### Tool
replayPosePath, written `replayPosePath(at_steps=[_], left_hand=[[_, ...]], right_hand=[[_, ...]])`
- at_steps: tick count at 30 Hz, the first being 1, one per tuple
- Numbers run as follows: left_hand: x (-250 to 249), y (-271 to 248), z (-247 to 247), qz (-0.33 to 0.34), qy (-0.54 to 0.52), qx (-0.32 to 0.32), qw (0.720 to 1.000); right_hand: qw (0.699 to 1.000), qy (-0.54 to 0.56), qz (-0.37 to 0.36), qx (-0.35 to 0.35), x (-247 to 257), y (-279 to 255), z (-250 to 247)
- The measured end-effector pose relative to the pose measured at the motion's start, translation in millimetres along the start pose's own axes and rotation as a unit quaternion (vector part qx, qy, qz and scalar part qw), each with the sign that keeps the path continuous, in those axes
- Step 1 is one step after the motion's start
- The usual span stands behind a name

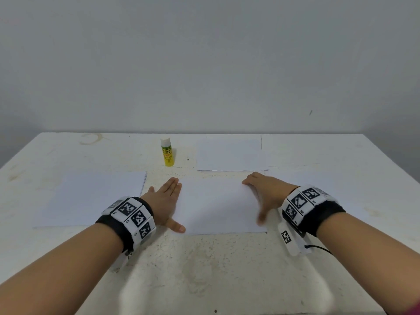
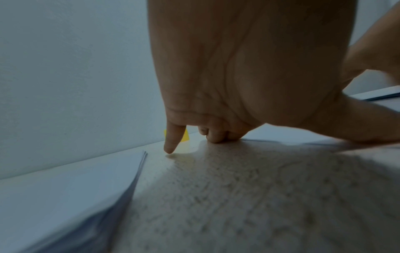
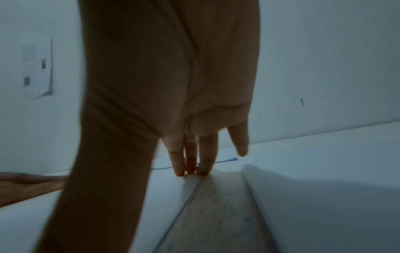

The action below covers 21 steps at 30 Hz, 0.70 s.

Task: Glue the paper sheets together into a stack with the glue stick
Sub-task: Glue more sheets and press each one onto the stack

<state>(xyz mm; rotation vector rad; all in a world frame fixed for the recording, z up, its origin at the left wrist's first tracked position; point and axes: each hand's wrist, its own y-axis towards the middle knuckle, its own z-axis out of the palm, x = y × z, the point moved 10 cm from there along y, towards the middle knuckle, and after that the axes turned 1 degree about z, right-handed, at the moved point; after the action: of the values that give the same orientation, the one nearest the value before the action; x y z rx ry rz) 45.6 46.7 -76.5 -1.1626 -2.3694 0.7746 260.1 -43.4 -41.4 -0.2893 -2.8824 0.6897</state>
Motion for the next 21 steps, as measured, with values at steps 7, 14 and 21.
replayPosePath(at_steps=[7, 14, 21], left_hand=[[-0.8, -0.8, -2.2, -0.003, 0.001, 0.008, 1.000], [-0.7, 2.0, -1.2, -0.010, 0.019, 0.012, 1.000], [0.5, 2.5, -0.9, -0.004, -0.001, 0.004, 1.000]], right_hand=[[0.998, -0.020, 0.012, 0.059, -1.0, -2.3, 10.9], [0.996, -0.022, 0.084, 0.038, 45.9, 11.6, -6.3], [0.991, -0.129, 0.030, 0.001, 91.8, 19.5, 9.8]])
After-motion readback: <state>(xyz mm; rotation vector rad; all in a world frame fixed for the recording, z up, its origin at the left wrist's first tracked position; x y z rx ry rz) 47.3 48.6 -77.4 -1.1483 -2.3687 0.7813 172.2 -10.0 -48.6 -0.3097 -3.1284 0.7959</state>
